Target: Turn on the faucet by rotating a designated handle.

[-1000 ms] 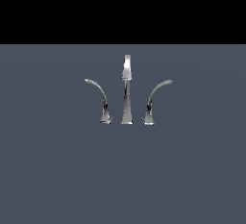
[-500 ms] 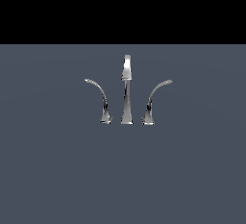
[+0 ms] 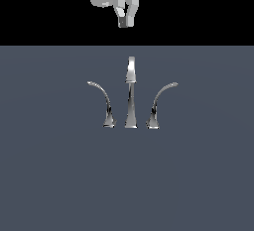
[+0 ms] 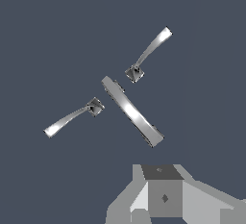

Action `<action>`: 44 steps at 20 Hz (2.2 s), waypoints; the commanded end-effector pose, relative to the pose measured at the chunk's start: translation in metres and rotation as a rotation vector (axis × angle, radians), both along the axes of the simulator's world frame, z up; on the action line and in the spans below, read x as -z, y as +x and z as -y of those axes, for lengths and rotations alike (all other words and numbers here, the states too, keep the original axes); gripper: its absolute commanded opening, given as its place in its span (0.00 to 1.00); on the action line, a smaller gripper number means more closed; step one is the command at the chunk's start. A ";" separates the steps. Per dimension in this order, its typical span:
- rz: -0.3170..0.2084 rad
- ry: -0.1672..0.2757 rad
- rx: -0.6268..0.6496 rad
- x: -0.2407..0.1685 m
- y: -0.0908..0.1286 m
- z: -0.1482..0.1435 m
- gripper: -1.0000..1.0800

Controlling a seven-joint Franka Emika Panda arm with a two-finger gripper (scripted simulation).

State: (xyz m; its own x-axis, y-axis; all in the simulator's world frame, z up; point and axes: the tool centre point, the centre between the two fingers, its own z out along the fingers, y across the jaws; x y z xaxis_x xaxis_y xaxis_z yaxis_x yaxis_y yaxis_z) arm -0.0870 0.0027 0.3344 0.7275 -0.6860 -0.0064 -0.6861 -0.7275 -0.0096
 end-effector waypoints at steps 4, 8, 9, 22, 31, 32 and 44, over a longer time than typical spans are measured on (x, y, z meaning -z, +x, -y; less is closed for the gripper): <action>0.000 -0.001 0.152 0.029 0.031 0.015 0.00; -0.001 -0.002 0.263 0.051 0.052 0.030 0.00; -0.002 -0.002 0.292 0.056 0.057 0.034 0.00; -0.005 -0.010 0.676 0.129 0.113 0.104 0.00; -0.006 -0.011 0.844 0.159 0.127 0.140 0.00; -0.006 -0.011 0.854 0.161 0.128 0.143 0.00; -0.007 -0.010 0.873 0.164 0.119 0.151 0.00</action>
State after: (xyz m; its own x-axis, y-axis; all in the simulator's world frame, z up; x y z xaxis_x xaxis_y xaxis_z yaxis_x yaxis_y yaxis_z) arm 0.0363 -0.1460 0.1705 -0.0575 -0.9983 0.0004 -0.9983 0.0575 0.0003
